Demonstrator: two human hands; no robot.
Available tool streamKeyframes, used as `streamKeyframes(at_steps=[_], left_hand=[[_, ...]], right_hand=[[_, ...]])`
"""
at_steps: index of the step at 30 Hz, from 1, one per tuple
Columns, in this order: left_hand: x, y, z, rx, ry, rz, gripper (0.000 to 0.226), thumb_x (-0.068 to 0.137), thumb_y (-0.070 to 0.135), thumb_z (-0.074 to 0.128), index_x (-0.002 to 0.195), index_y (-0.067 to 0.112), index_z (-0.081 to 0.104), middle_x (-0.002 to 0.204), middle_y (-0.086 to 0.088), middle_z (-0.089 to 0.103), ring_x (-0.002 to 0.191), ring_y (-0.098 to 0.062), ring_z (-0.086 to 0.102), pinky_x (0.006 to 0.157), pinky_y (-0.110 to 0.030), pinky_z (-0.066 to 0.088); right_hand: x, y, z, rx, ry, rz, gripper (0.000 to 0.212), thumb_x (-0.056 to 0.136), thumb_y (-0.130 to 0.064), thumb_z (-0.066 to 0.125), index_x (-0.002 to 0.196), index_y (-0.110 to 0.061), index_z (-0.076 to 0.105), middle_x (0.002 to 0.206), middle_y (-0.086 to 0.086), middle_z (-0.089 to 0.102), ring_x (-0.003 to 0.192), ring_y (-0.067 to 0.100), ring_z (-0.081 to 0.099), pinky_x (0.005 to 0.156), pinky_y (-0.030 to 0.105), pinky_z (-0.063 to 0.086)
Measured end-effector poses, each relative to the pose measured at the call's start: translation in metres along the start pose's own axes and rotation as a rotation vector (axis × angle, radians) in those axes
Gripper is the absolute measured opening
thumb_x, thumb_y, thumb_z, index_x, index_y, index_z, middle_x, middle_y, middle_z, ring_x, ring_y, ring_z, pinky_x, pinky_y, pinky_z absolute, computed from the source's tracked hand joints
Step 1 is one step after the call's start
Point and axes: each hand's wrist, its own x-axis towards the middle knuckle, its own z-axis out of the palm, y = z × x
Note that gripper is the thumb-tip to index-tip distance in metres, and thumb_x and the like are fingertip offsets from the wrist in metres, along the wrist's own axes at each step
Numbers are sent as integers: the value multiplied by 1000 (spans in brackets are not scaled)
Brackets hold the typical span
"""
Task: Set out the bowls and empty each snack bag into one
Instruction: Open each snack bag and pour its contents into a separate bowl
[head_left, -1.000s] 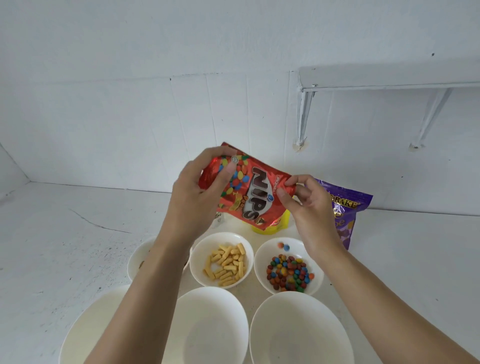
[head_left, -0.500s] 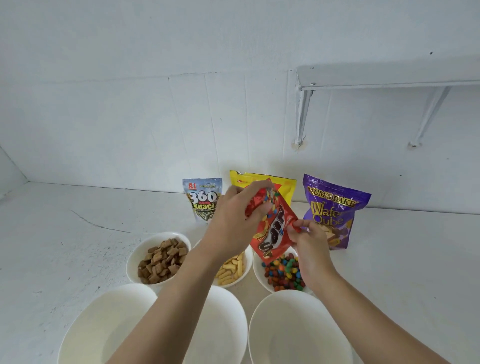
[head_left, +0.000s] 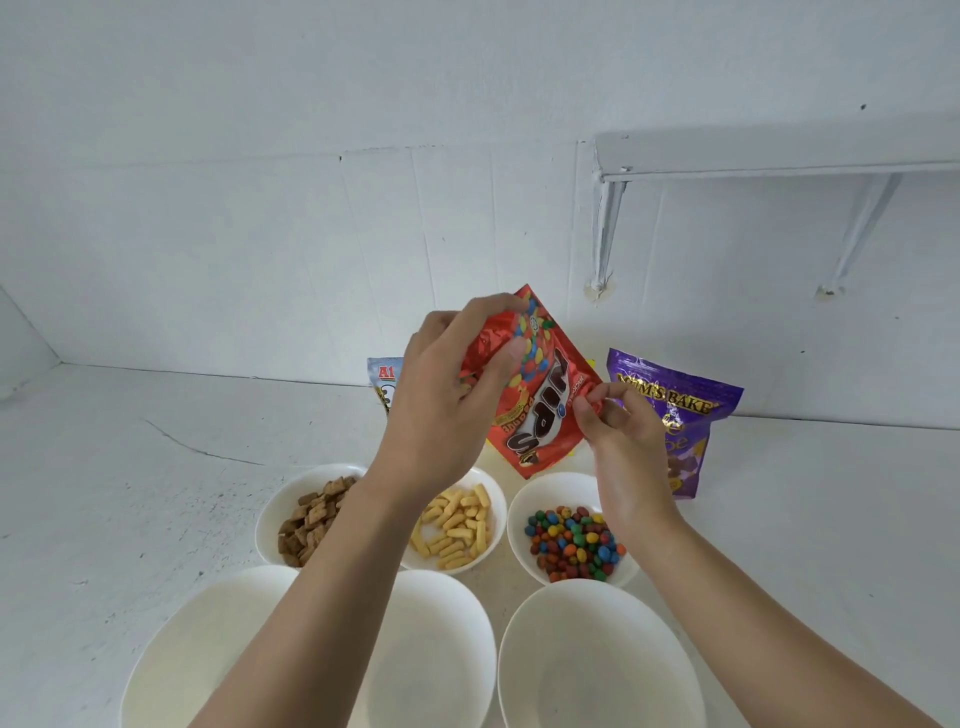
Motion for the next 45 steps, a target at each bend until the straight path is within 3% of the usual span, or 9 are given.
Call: streamKeyframes(at_steps=[5, 9, 15, 19, 24, 31, 35, 40, 45], left_hand=[[-6, -9, 6, 40, -122, -88, 27, 103, 36, 57, 123, 53, 53, 120, 2, 51, 116, -18, 59, 82, -39, 64], [-5, -10, 6, 58, -139, -89, 25, 103, 33, 58, 121, 50, 55, 120, 3, 53, 113, -17, 60, 80, -39, 64], [-1, -1, 0, 49, 62, -1, 25, 105, 19, 54, 105, 44, 57, 103, 23, 57, 100, 20, 54, 62, -12, 56], [-1, -5, 1, 7, 24, -4, 20, 104, 23, 57, 107, 43, 57, 107, 18, 58, 102, 13, 58, 63, -19, 60], [-8, -17, 4, 72, -167, -64, 23, 102, 22, 60, 114, 42, 62, 121, 7, 52, 111, -7, 60, 75, -24, 63], [-4, -9, -2, -97, 14, 32, 29, 103, 13, 58, 104, 41, 65, 118, 18, 56, 114, 7, 57, 74, -24, 62], [-8, -23, 1, 5, -73, -31, 25, 101, 16, 62, 104, 39, 68, 113, 11, 56, 103, -3, 61, 79, -38, 62], [-14, -30, 2, 24, -200, -109, 33, 99, 15, 64, 110, 45, 63, 119, 6, 63, 105, -15, 68, 73, -36, 65], [-15, -34, -8, 97, -293, -146, 32, 92, 16, 74, 109, 42, 67, 112, 23, 66, 97, 3, 68, 72, -25, 63]], right_hand=[[-5, 17, 0, -49, 56, 167, 15, 98, -7, 62, 89, -16, 55, 101, 4, 74, 102, 24, 71, 81, 34, 58], [-7, 15, 2, -66, 96, 187, 17, 98, -6, 61, 88, -18, 54, 96, 1, 71, 100, 23, 70, 77, 31, 56], [-11, 3, 2, -39, 92, 45, 5, 99, -16, 62, 101, -17, 57, 105, -4, 72, 98, 12, 70, 61, 13, 54], [-8, 6, 3, -74, 121, 52, 6, 99, -16, 62, 100, -18, 57, 107, -3, 71, 99, 12, 69, 62, 13, 52], [-7, 17, -1, -59, 130, 173, 14, 98, -8, 62, 91, -20, 56, 103, 3, 71, 103, 22, 69, 76, 29, 55], [-4, -3, 0, 57, 50, 39, 8, 99, -12, 62, 97, -18, 56, 109, 0, 73, 101, 13, 71, 71, 21, 57], [-7, 8, -2, 25, 74, 132, 12, 98, -4, 60, 95, -13, 53, 103, 4, 73, 93, 17, 70, 63, 20, 53], [-7, 11, -4, -1, 143, 106, 10, 98, -10, 63, 102, -14, 55, 101, -1, 71, 89, 11, 69, 57, 15, 52], [-2, 2, -2, -116, 159, -123, 16, 95, -12, 68, 108, -14, 60, 106, -7, 65, 92, 1, 64, 62, 6, 50]])
